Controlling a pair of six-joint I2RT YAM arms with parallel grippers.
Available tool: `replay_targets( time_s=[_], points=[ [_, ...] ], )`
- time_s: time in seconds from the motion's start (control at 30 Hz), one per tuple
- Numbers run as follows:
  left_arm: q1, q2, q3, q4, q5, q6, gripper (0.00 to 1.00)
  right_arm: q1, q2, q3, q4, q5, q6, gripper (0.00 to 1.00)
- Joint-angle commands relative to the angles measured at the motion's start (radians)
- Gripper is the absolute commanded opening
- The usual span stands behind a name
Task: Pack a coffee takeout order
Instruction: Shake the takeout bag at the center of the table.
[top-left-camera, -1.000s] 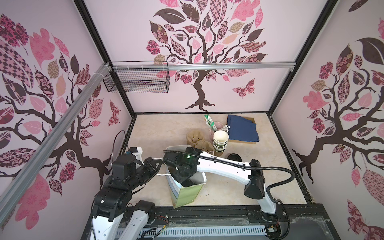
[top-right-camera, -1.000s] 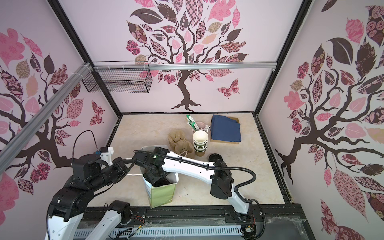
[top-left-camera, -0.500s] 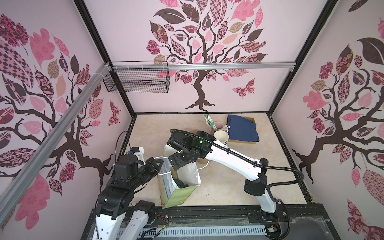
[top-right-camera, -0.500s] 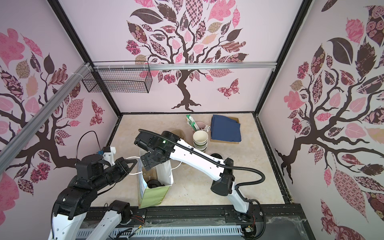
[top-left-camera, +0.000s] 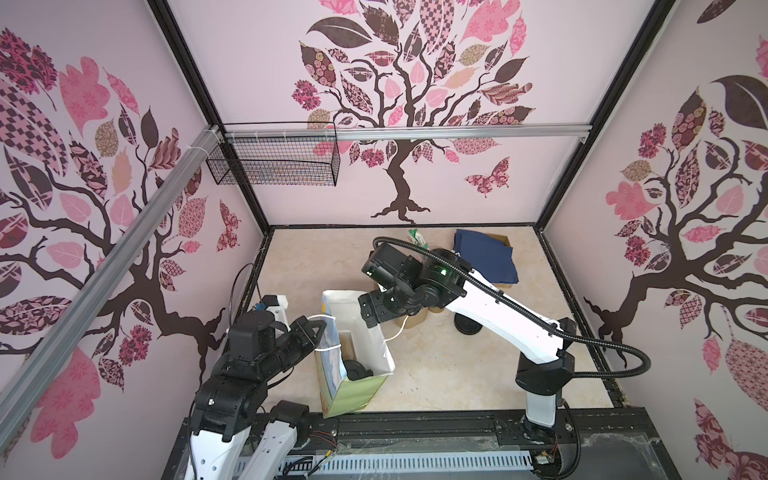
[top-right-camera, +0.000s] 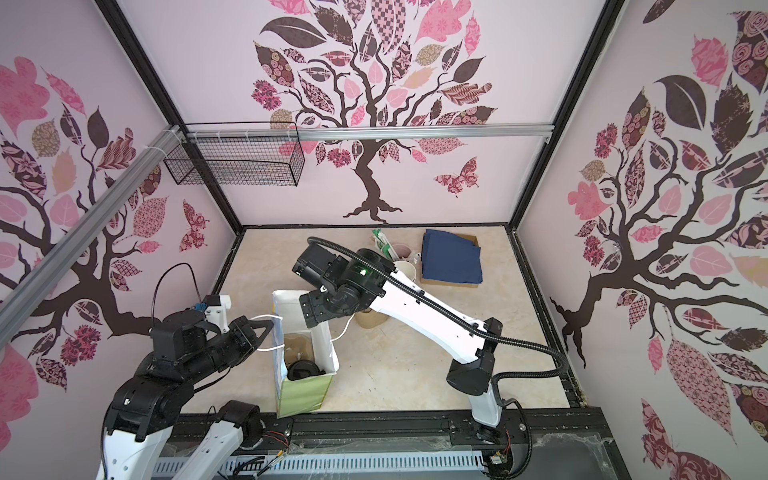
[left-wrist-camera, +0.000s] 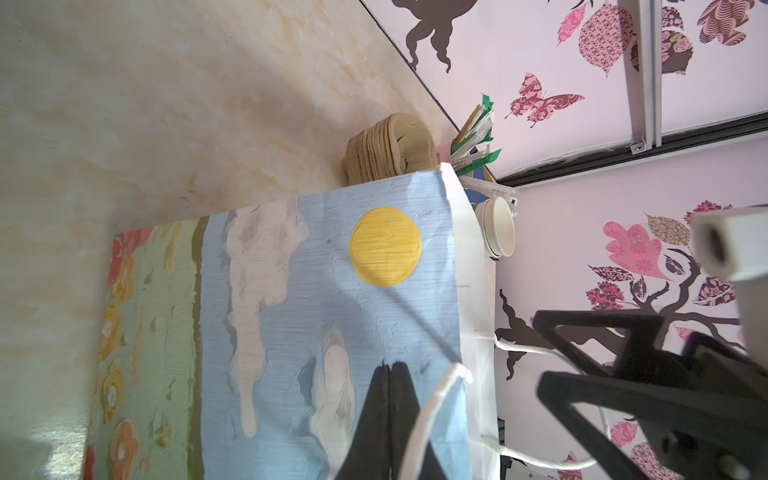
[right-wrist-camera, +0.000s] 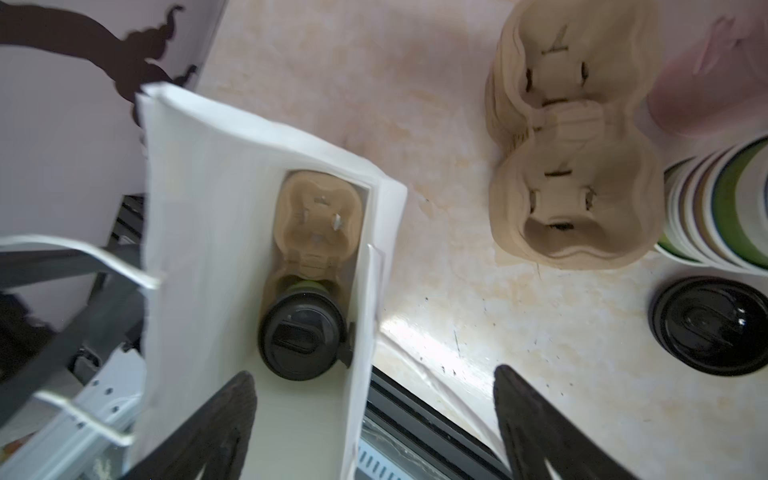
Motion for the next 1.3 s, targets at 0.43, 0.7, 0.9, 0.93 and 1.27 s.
replay_targets(
  time_s=[0.43,0.7,0.9,0.93,1.27],
  points=[
    [-0.003,0.066,0.19,-0.114,-0.05,0.074,0.6,-0.003,-0.016,-0.183,0.152,-0.122,0.029,0.14],
    [-0.008,0.238,0.372,-0.336,-0.047,0.191,0.86,-0.003,-0.001,-0.139,0.18,-0.13,0.029,0.0],
    [-0.018,0.339,0.432,-0.461,-0.144,0.249,0.81,-0.003,0.016,-0.116,0.185,-0.125,0.032,0.0],
    [-0.02,0.349,0.43,-0.462,-0.147,0.256,0.78,-0.003,0.017,-0.116,0.188,-0.124,0.033,0.0],
    [-0.038,0.38,0.398,-0.384,-0.131,0.239,0.21,0.002,-0.011,-0.105,0.276,-0.102,0.038,0.0]
  ],
)
